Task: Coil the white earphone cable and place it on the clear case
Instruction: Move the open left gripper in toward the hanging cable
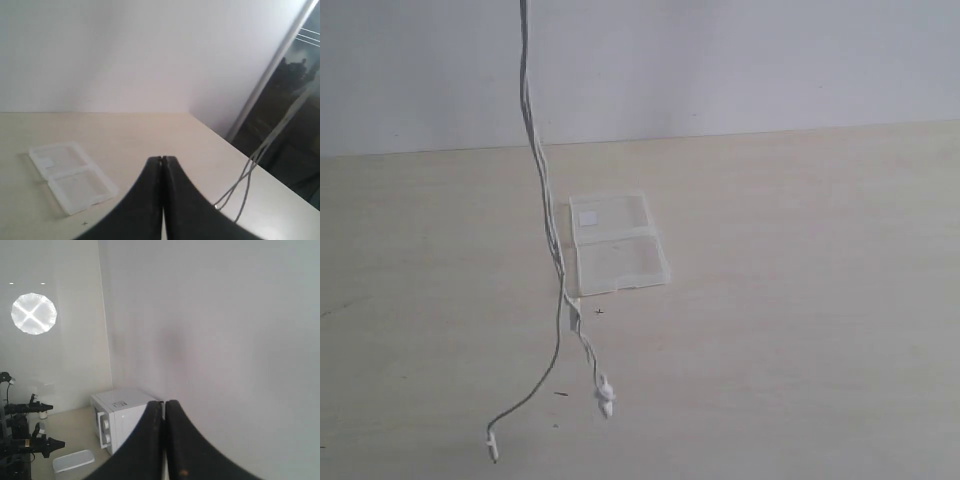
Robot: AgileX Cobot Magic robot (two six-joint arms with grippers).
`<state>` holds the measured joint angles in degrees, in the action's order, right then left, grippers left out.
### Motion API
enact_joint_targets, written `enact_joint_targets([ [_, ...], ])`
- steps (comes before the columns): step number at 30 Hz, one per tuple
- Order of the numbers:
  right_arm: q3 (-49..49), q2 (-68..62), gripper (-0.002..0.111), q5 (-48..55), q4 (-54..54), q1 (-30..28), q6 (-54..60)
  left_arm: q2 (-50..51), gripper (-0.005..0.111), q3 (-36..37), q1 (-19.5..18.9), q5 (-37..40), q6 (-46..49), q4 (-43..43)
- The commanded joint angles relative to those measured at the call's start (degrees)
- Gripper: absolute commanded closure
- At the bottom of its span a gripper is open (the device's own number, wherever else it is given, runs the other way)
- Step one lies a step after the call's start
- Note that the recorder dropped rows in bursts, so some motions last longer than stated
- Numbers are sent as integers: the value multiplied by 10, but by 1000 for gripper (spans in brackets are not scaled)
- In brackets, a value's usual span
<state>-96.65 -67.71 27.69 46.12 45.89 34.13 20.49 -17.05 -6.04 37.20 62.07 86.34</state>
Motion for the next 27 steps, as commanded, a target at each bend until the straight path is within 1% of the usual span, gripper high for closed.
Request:
enact_joint_targets([
  [1, -4, 4, 108, 7, 8, 1, 8, 59, 107, -4, -2, 41, 114, 103],
  [3, -4, 4, 108, 11, 8, 1, 8, 79, 107, -4, -2, 67, 151, 120],
  [9, -4, 4, 108, 9, 18, 1, 8, 148, 107, -4, -2, 192, 273, 127],
  [14, -4, 4, 108, 9, 20, 1, 8, 187, 107, -4, -2, 249, 349, 136],
  [17, -4, 4, 108, 9, 26, 1, 8, 202, 107, -8, -2, 265, 370, 136],
  [27, -4, 4, 108, 9, 32, 1, 18, 222, 107, -33, -2, 273, 370, 136],
])
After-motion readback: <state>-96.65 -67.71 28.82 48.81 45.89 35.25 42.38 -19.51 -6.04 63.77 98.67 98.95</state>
